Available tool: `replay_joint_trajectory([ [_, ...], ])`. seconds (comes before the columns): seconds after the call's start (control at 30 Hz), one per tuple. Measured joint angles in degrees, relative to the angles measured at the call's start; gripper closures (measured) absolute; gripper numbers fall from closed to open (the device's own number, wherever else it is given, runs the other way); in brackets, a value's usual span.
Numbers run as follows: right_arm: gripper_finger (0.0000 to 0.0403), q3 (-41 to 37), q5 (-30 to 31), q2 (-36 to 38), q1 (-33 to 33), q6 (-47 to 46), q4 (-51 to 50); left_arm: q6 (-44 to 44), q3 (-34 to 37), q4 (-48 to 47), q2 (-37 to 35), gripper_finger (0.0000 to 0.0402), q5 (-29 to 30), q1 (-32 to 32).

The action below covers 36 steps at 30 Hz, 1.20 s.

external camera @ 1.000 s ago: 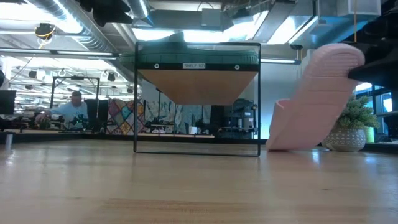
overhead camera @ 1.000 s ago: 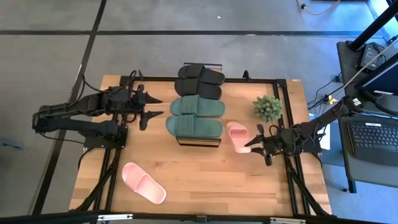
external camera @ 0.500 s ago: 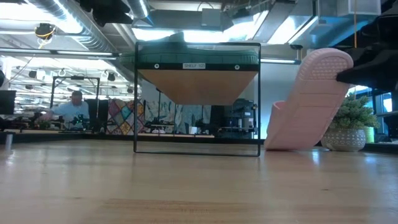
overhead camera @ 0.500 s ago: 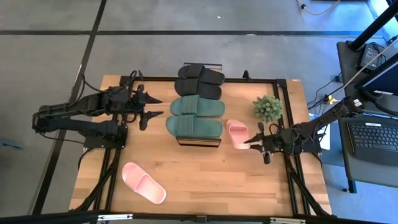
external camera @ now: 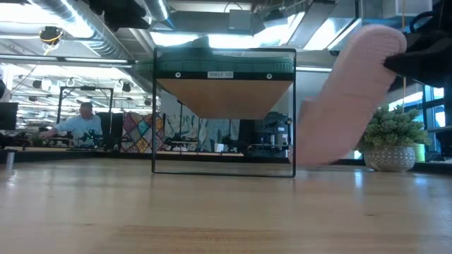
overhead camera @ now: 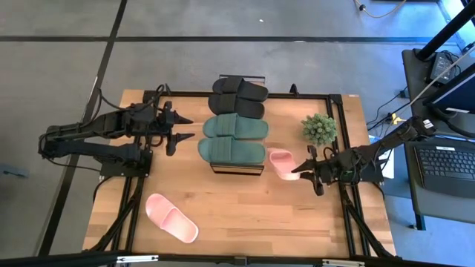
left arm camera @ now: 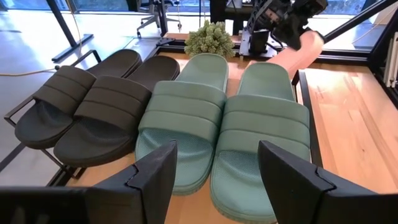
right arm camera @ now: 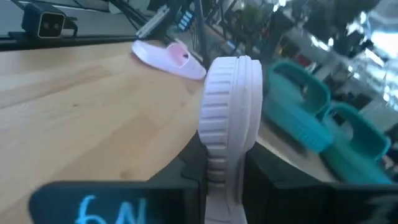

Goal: Pick and place slides into the shelf
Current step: Put the top pink slipper under the shelf

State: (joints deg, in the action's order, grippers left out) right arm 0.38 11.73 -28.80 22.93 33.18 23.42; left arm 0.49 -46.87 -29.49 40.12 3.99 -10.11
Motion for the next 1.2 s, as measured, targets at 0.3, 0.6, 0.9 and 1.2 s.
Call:
replay_joint_trajectory([
  [0.3, 0.0340, 0.0, -7.3, -1.2, -6.5, 5.8, 1.7, 0.0, 0.0, -1.6, 0.0, 0.0186, 0.0, 0.0],
  [0.6, 0.0340, 0.0, -17.3, -5.5, -14.1, 6.8, 5.6, 0.2, 0.0, -1.5, 0.0, 0.0186, 0.0, 0.0],
  [0.9, 0.0340, 0.0, -21.5, -10.9, -19.3, 8.1, 9.1, 0.1, 0.0, -1.5, 0.0, 0.0186, 0.0, 0.0],
  [1.2, 0.0342, 0.0, -29.7, -20.2, -23.7, 8.0, 17.0, 0.1, 0.0, -1.5, 0.0, 0.0186, 0.0, 0.0],
])
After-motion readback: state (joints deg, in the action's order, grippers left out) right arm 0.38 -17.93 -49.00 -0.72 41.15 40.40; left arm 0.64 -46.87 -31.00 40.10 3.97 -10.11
